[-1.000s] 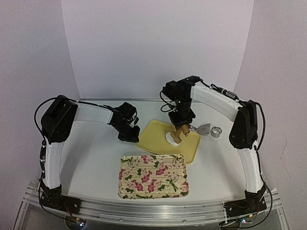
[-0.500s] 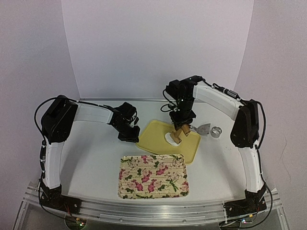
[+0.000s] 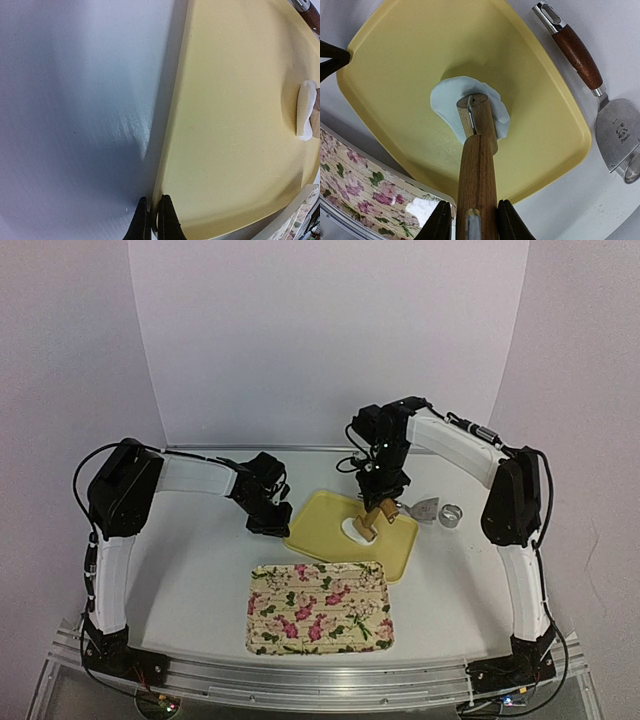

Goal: Roll out the dumpling wrappers from the dough

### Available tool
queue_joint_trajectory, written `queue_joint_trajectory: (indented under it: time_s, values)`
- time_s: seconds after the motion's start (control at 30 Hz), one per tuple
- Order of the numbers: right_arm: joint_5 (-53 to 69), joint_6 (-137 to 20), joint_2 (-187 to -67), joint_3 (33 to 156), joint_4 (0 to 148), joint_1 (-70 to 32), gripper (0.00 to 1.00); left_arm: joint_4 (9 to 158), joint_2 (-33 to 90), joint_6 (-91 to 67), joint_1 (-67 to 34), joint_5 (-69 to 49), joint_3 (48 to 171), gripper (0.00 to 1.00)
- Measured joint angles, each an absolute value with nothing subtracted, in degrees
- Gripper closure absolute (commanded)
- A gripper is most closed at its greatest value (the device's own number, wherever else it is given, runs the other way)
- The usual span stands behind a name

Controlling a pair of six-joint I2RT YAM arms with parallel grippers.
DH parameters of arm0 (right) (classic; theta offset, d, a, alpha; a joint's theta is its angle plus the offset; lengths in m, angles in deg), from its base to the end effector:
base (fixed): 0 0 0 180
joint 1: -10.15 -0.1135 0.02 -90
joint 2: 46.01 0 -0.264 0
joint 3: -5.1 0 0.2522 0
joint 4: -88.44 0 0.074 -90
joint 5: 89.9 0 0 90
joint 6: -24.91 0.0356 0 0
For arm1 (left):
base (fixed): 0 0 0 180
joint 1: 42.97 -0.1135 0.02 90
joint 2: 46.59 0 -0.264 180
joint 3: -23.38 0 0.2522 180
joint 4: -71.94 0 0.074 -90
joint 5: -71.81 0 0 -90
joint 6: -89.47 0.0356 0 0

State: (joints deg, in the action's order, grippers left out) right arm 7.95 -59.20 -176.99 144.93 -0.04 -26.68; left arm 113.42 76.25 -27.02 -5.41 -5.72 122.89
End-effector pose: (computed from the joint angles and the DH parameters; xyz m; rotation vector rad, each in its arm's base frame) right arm 0.3669 0.2808 0.2441 -0.8207 2.8951 0.2917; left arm 0.3449 -0.2749 0.1370 0.3408 2.8029 -0.5959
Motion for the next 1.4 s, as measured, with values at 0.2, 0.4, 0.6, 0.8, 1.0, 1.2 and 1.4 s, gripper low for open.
queue_joint_trajectory:
  time_s: [0.2,0.4,0.6,0.8,1.0,1.2,1.4]
  values:
    - [9.7,-60.4,-177.7,145.7,-0.5,-26.0,1.0,114.1,76.5,-26.9,-5.4,-5.3,123.4,1.0]
    - [10.9,-61.2,-178.0,146.0,-0.6,-25.7,1.0,114.9,76.9,-26.9,-5.5,-4.9,124.1,1.0]
    - [12.0,-61.9,-178.4,146.4,-0.8,-25.5,1.0,114.9,77.0,-26.9,-5.5,-4.8,124.2,1.0]
    - [13.3,-62.1,-178.8,146.8,-1.0,-25.1,1.0,114.9,77.0,-26.9,-5.5,-4.8,124.2,1.0]
    - [14.3,-62.1,-179.0,146.8,-1.0,-24.9,1.0,114.9,77.0,-26.9,-5.5,-4.7,124.2,1.0]
    - [15.2,-62.1,-179.1,146.8,-1.0,-24.7,1.0,114.8,77.0,-26.9,-5.5,-4.6,124.2,1.0]
    - [16.2,-62.1,-179.5,147.2,-1.2,-24.7,1.0,114.8,77.0,-26.9,-5.5,-4.6,124.2,1.0]
